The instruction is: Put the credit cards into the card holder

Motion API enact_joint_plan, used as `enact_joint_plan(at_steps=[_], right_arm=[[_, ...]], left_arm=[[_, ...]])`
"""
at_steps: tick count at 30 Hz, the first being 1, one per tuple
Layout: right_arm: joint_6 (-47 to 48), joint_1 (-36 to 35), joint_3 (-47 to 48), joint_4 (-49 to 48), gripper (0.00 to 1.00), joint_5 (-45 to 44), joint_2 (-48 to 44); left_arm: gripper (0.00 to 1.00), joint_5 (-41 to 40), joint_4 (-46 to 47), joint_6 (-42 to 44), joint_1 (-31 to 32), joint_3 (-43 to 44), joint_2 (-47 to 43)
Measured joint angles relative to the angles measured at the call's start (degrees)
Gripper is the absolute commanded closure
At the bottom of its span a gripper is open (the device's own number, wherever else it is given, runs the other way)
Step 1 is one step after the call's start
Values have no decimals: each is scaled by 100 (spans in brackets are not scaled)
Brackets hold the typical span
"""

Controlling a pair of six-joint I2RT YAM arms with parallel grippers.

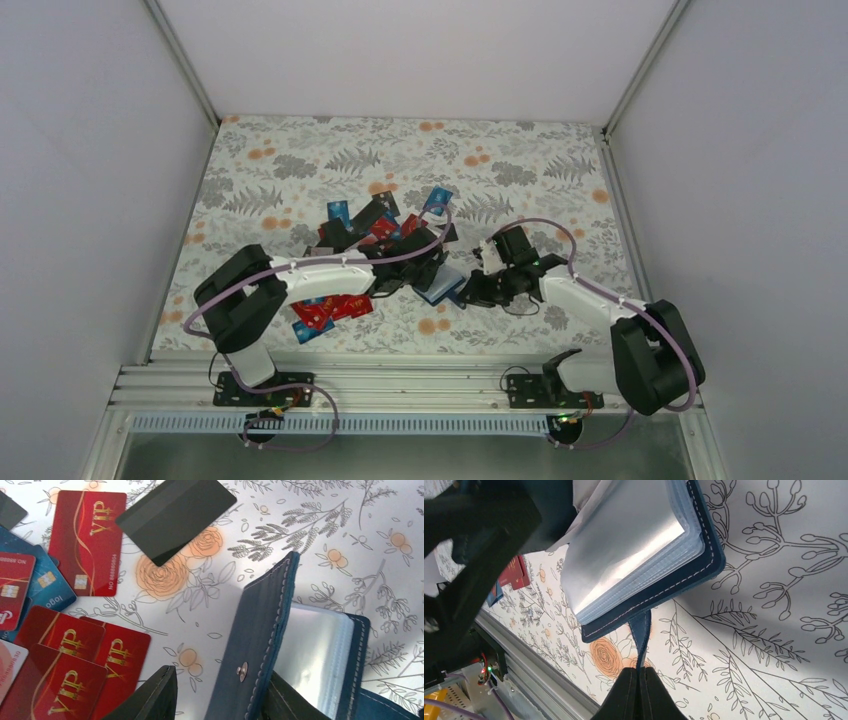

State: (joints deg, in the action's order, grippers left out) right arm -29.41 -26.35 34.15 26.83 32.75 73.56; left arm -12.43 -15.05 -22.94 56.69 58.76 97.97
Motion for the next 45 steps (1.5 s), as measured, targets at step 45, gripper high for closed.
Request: enact_joint_plan(at_steps=[45], right_arm=[[-328, 778, 33, -562, 90, -1193, 778]], left_arm=[[98, 1572, 1165, -1943, -778, -1143, -546]])
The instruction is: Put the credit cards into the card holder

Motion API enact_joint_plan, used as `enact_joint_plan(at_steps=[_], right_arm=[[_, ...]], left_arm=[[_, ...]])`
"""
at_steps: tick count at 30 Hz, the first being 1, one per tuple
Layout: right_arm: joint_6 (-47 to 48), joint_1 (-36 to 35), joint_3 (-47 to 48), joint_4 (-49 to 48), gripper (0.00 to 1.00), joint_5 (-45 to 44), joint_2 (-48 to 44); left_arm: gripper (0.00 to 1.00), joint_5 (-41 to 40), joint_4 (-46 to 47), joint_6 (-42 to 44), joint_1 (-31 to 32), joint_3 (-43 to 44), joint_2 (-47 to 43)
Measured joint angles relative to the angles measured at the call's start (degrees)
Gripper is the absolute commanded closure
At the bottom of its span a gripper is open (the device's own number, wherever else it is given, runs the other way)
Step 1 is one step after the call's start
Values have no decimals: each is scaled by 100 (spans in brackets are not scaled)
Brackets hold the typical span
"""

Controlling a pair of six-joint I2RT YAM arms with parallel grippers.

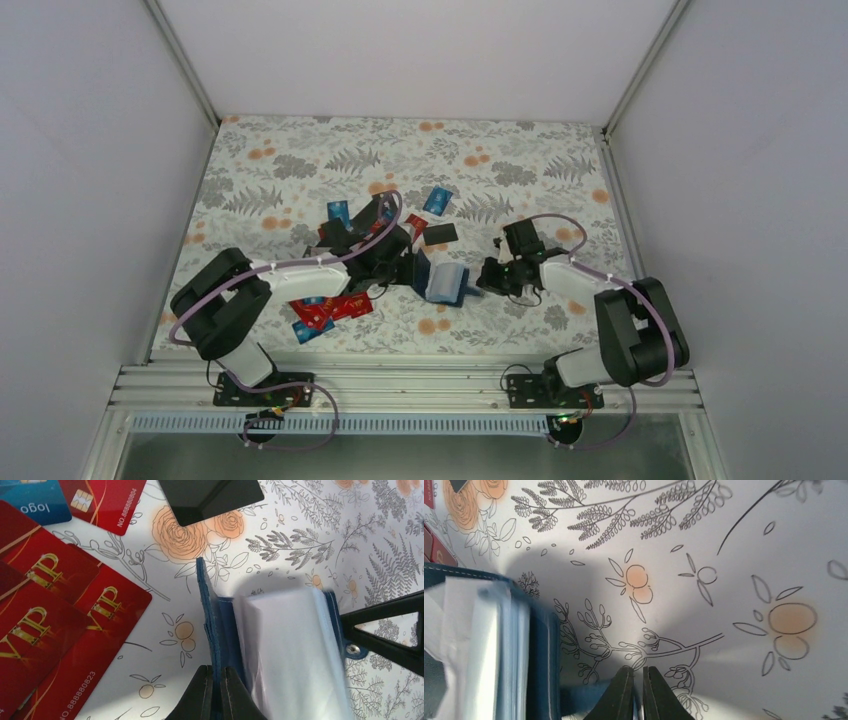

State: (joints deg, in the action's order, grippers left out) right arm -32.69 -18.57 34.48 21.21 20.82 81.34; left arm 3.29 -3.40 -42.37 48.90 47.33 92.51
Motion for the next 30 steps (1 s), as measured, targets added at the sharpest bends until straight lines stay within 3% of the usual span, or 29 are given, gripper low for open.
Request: enact_joint_plan(at_steps=[3, 8, 12, 21, 30], right_arm=[[83, 48, 0, 2, 86, -48, -79], [293, 96, 2, 42, 60, -72, -308], [374, 103, 11, 111, 54, -46, -654], [361, 52, -48, -243, 56, 1255, -1554], [-240, -496, -428, -782, 60, 1764, -1591]], left_arm=[[98, 15, -13, -92, 0, -63, -15], [98, 44, -55, -188, 11, -153, -15], [98, 46, -39, -208, 13, -177, -15], [98, 114, 50, -251, 39, -260, -44], [98, 284, 229, -352, 39, -278, -44]])
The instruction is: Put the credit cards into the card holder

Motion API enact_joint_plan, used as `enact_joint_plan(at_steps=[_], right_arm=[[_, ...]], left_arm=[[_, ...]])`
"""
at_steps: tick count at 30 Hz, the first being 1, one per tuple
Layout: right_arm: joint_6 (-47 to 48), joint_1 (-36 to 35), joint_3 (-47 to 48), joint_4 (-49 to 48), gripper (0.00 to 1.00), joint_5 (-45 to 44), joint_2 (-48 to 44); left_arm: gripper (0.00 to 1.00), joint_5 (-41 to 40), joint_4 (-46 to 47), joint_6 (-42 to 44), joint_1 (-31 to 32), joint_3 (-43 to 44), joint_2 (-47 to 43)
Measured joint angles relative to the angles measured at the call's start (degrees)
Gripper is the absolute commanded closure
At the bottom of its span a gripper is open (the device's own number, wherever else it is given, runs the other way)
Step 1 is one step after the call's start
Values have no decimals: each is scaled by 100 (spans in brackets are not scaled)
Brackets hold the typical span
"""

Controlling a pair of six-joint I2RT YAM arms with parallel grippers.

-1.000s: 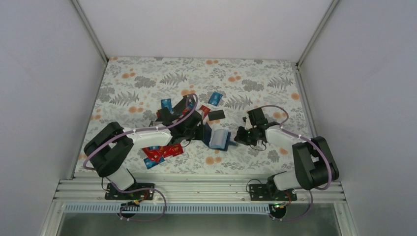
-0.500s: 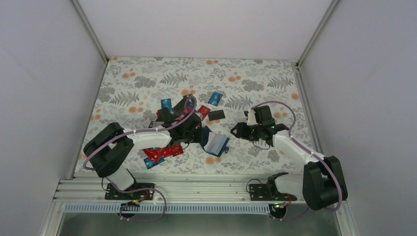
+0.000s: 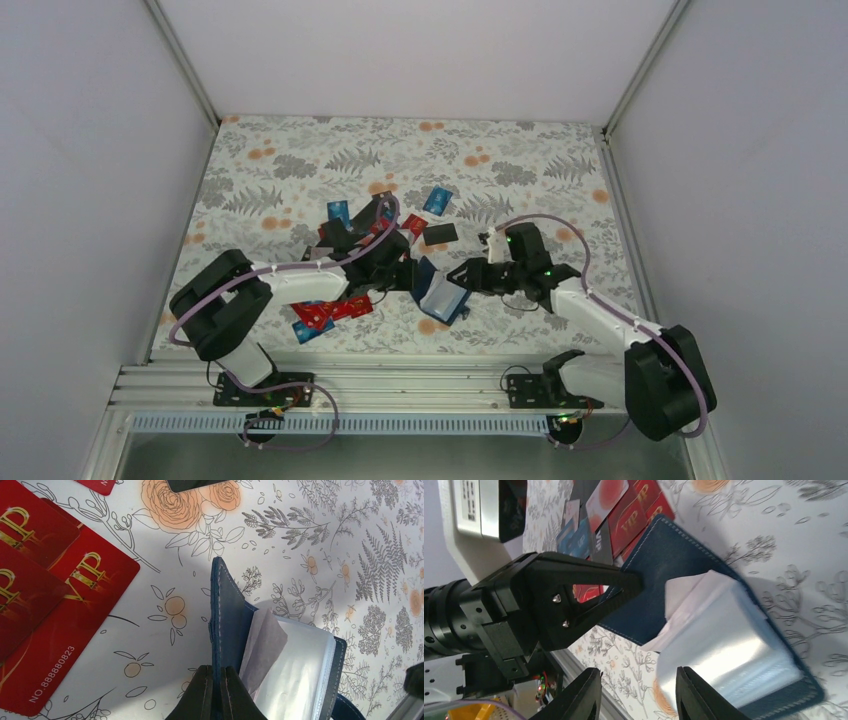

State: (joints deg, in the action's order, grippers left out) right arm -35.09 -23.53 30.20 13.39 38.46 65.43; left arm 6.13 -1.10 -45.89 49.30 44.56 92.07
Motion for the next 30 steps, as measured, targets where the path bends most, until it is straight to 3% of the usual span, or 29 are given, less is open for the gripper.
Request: enact_joint_plan(at_steps=[7, 30], right_arm=[[-444, -435, 0, -321, 63, -221, 450], [-584, -533, -15, -522, 65, -826, 1602]], left_arm=[[98, 221, 326, -46, 0, -168, 0], [98, 837, 1327, -518, -72, -686, 46]])
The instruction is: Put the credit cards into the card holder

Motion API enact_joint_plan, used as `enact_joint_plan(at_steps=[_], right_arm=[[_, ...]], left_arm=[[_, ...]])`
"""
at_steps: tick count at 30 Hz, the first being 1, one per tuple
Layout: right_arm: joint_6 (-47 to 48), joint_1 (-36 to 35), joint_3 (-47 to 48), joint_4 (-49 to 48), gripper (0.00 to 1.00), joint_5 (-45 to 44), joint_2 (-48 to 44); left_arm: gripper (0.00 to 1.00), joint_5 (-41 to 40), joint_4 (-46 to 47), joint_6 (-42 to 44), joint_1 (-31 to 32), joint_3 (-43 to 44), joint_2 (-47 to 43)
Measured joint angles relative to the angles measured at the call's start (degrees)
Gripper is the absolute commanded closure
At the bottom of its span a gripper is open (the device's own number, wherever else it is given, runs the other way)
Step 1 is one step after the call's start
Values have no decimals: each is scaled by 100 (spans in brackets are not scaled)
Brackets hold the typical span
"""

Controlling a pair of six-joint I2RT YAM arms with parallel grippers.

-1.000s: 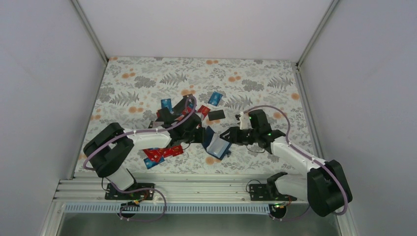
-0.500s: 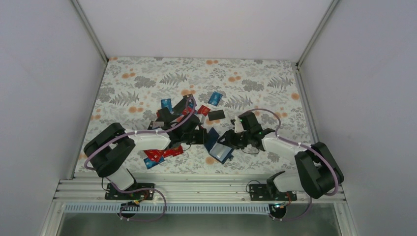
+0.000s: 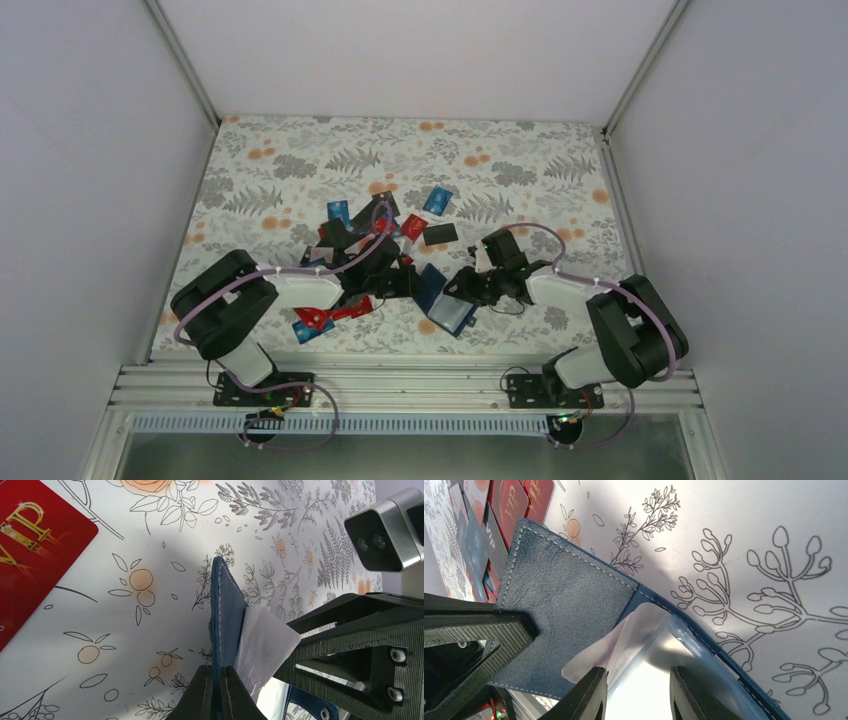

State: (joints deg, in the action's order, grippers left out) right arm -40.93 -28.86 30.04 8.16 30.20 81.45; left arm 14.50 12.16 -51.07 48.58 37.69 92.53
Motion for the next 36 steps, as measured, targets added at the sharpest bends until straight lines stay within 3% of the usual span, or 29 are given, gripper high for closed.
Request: enact_joint_plan(at_steps=[18, 36], right_arm=[[518, -15, 428, 470, 61, -151, 2], [715, -17, 584, 1506, 60, -48, -1058]], left_arm=[[98, 186, 295, -721, -199, -535, 105], [98, -293, -262, -1239, 0, -83, 118]])
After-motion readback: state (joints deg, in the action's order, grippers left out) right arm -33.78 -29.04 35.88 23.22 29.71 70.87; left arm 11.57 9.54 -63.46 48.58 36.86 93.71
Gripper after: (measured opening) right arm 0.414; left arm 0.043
